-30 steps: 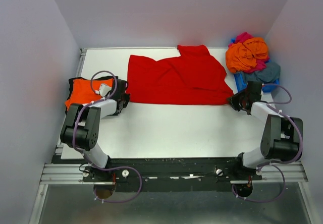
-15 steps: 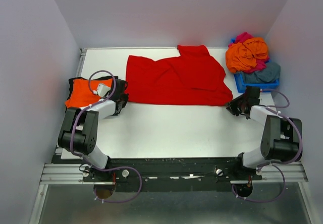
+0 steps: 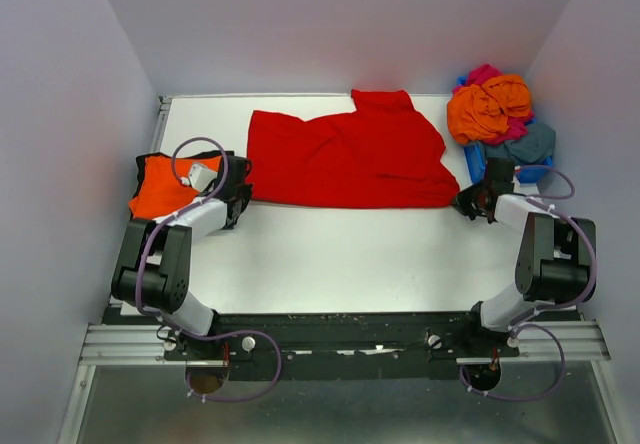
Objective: Fold and stack the t-shirts
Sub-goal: Fold the flattened tshirt in 1/3 of the way
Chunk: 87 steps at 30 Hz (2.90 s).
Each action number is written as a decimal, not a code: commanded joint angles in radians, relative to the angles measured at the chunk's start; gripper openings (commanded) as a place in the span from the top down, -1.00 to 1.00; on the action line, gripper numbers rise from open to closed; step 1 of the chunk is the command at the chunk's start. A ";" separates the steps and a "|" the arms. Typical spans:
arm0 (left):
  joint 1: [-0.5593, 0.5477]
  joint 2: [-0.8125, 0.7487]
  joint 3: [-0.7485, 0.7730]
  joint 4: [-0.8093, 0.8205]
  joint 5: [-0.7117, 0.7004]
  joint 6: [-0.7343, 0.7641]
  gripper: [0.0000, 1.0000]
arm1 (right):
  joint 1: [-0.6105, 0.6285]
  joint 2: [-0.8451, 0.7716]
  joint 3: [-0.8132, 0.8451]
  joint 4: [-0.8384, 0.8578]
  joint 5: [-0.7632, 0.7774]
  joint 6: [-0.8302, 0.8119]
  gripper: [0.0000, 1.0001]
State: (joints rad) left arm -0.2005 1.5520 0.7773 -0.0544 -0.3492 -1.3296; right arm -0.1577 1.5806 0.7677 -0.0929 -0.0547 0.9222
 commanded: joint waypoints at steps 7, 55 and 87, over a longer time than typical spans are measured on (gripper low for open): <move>0.004 -0.076 -0.016 -0.036 -0.060 0.027 1.00 | 0.001 -0.100 -0.027 -0.093 0.111 -0.040 0.99; 0.012 -1.000 -0.530 -0.504 0.098 0.086 0.98 | -0.002 -1.125 -0.358 -0.722 0.099 -0.026 0.38; -0.048 -0.827 -0.293 -0.150 0.345 0.495 -0.52 | 0.204 -0.337 -0.128 -0.191 -0.145 -0.180 -0.06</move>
State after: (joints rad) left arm -0.2157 0.7132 0.5022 -0.3065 -0.0906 -0.8906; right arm 0.0132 1.1988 0.5892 -0.3290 -0.1799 0.7162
